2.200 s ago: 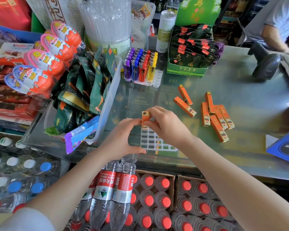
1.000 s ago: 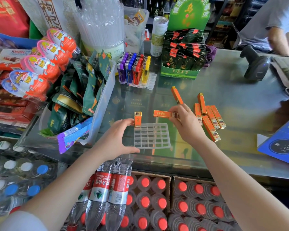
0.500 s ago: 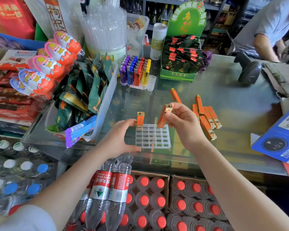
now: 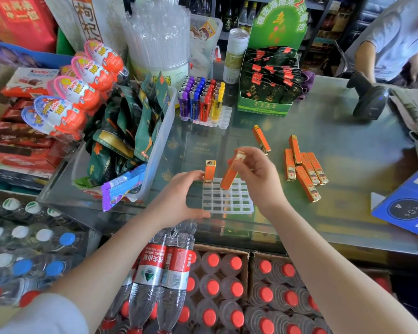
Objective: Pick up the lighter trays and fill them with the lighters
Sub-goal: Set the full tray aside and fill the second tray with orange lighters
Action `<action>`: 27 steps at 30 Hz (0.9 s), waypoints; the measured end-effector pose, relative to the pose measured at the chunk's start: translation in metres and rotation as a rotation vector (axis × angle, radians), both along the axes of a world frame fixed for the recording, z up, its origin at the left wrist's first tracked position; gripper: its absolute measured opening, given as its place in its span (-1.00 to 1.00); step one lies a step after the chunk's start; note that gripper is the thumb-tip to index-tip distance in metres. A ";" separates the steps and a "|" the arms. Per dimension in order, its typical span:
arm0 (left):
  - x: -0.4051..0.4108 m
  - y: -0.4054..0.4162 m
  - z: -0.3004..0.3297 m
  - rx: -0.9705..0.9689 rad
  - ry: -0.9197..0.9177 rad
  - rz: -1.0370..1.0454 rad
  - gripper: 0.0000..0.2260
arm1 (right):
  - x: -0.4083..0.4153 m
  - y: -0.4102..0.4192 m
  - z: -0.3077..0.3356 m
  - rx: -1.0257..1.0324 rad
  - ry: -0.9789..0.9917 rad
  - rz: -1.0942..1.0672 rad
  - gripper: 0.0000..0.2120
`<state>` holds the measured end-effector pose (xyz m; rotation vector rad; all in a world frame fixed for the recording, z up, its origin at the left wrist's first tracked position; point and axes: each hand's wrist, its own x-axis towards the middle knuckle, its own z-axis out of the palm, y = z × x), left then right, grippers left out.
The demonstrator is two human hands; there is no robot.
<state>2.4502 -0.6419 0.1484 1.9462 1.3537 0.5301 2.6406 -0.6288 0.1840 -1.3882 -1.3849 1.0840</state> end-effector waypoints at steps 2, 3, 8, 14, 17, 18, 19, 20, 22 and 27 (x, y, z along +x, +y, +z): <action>0.000 0.000 -0.001 -0.004 0.001 -0.003 -0.26 | 0.005 0.002 0.003 -0.140 0.227 -0.161 -0.79; -0.001 0.000 -0.002 -0.010 0.003 -0.004 -0.26 | 0.007 0.003 0.006 -0.220 0.341 -0.215 -0.75; 0.000 0.000 -0.001 -0.018 0.015 -0.008 -0.27 | 0.007 0.000 0.022 -0.388 0.678 -0.261 -0.87; 0.000 0.000 -0.001 -0.010 0.014 -0.007 -0.27 | 0.008 -0.005 0.033 -0.701 0.769 -0.210 -0.79; -0.001 -0.001 -0.001 0.001 0.010 -0.010 -0.29 | 0.010 -0.009 0.032 -0.695 0.770 -0.167 -0.78; -0.001 -0.001 -0.001 0.003 0.012 -0.011 -0.28 | 0.011 -0.009 0.032 -0.686 0.777 -0.151 -0.77; -0.001 -0.001 -0.002 0.003 0.013 -0.010 -0.28 | 0.011 -0.010 0.032 -0.679 0.781 -0.136 -0.76; -0.001 -0.001 -0.003 0.002 0.014 -0.009 -0.27 | 0.012 -0.010 0.032 -0.669 0.781 -0.117 -0.74; -0.001 -0.001 -0.003 0.001 0.019 -0.010 -0.26 | 0.013 -0.011 0.030 -0.627 0.769 -0.047 -0.72; -0.001 0.001 -0.004 0.010 0.014 -0.011 -0.28 | 0.008 -0.012 0.023 -0.419 0.200 0.027 -0.85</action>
